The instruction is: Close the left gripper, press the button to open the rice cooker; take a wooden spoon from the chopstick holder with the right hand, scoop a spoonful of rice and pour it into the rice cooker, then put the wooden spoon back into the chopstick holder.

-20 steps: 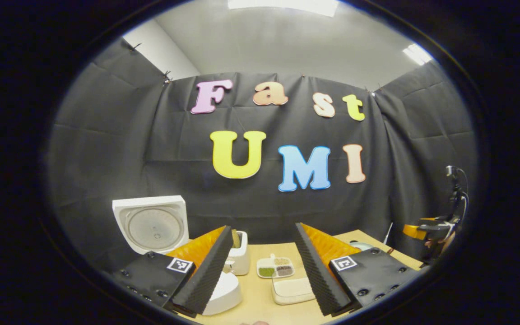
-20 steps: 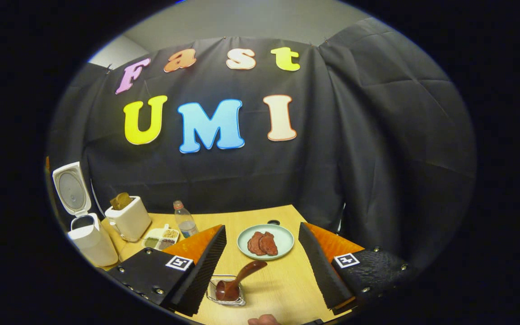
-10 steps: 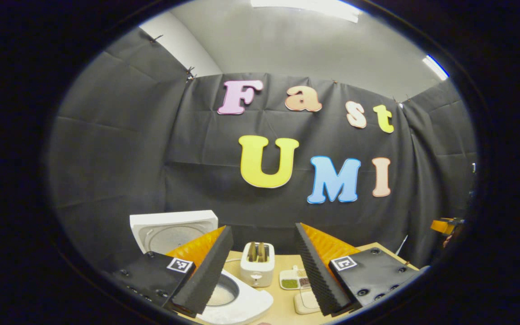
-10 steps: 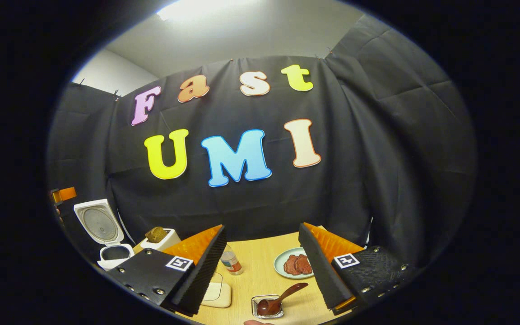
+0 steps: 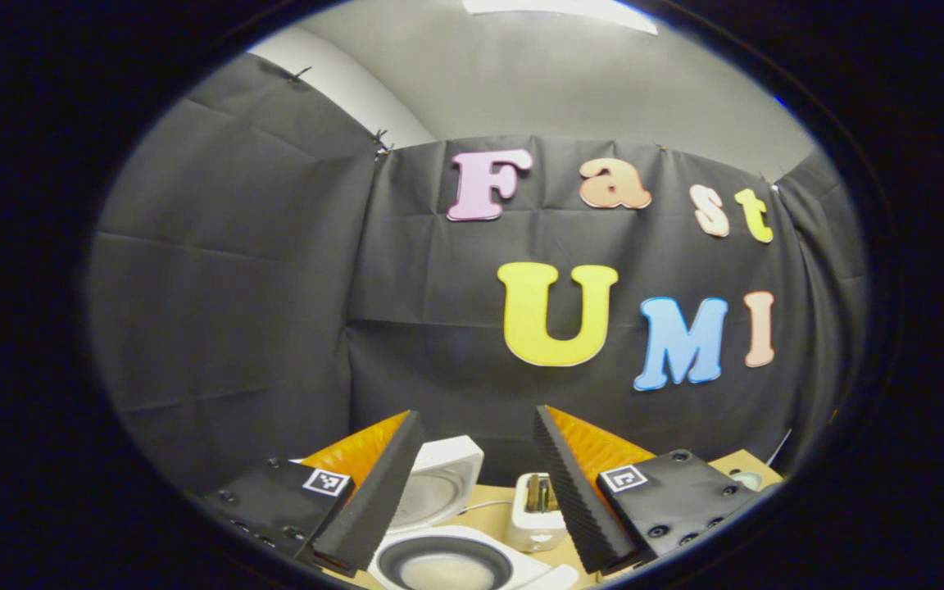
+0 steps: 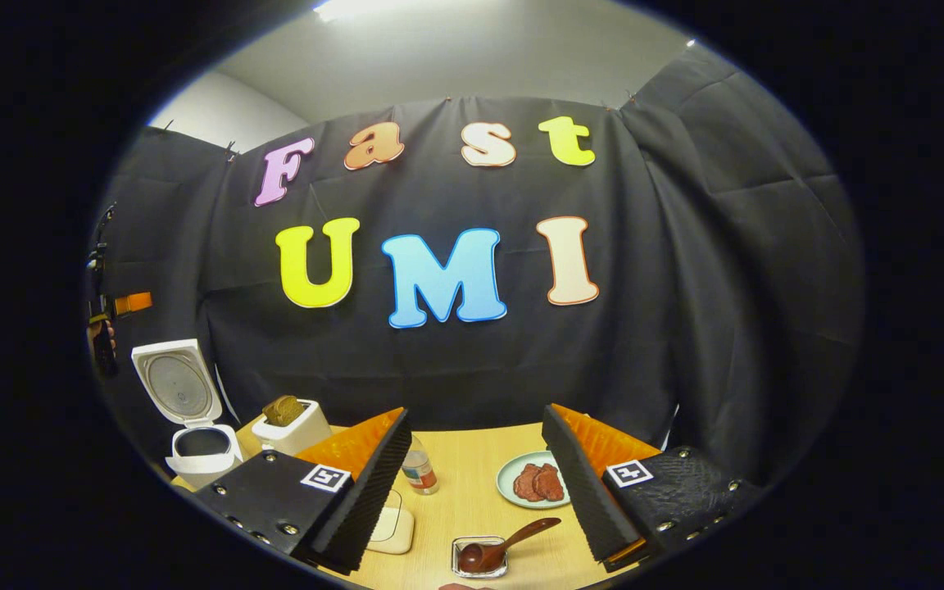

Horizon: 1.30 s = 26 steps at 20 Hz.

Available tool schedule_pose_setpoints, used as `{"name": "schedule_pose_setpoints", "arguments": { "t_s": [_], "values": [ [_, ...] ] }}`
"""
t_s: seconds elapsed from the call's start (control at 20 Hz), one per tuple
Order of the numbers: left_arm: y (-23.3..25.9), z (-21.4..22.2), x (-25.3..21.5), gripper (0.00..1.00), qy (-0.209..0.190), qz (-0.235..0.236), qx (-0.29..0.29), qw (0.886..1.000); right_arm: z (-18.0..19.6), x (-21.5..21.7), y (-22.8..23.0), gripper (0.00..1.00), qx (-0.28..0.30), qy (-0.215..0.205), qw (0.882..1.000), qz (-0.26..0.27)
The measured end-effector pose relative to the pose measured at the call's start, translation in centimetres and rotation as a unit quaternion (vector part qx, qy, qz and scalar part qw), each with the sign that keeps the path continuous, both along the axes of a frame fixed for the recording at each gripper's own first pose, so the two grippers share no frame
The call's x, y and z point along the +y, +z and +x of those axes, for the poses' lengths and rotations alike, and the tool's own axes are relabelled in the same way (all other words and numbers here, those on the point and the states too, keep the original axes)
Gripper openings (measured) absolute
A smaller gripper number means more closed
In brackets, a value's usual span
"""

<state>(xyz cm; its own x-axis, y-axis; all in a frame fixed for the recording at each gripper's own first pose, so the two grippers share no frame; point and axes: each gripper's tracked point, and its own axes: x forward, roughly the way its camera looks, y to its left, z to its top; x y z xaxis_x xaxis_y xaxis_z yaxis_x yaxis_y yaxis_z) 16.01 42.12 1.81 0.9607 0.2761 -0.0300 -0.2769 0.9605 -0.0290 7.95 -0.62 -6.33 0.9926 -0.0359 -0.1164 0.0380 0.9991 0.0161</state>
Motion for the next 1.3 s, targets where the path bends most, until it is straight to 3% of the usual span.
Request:
{"name": "schedule_pose_setpoints", "arguments": {
  "t_s": [0.1, 0.25, 0.45, 0.55, 0.85, 1.05, 1.15, 1.3],
  "values": [
    [0.0, 2.0, 2.5, 0.92, 0.014, -0.012, -0.002, 1.0, 0.2, 0.3, -0.6, 0.98, 0.009, -0.003, 1.0, 0.006],
    [-1.6, 4.6, 6.0, 0.95, 0.034, -0.032, 0.01, 0.999, 0.7, -0.2, -1.1, 0.98, 0.018, -0.022, 1.0, 0.001],
    [-4.1, 7.7, 10.5, 0.94, 0.071, -0.021, 0.034, 0.997, 1.3, 0.9, -1.1, 0.98, 0.022, -0.022, 0.999, -0.007],
    [-6.1, 8.9, 12.1, 0.93, 0.093, -0.045, 0.064, 0.993, 1.7, 1.2, -1.4, 0.98, 0.027, -0.022, 0.999, -0.011],
    [-10.8, 9.8, 13.9, 0.95, 0.14, -0.043, 0.124, 0.981, 1.9, 2.2, -2.2, 0.98, 0.035, -0.013, 0.999, -0.019],
    [-11.3, 9.3, 14.2, 0.95, 0.178, -0.058, 0.142, 0.972, 1.6, 2.2, -2.8, 0.98, 0.044, -0.012, 0.999, 0.013],
    [-11.7, 9.5, 14.1, 0.93, 0.181, -0.06, 0.146, 0.971, 1.4, 2.1, -2.6, 0.98, 0.037, -0.011, 0.999, 0.011],
    [-12.0, 8.9, 13.0, 0.98, 0.175, -0.059, 0.144, 0.972, 0.9, 3.3, -1.6, 0.98, 0.021, 0.008, 0.999, 0.026]
  ]
}}
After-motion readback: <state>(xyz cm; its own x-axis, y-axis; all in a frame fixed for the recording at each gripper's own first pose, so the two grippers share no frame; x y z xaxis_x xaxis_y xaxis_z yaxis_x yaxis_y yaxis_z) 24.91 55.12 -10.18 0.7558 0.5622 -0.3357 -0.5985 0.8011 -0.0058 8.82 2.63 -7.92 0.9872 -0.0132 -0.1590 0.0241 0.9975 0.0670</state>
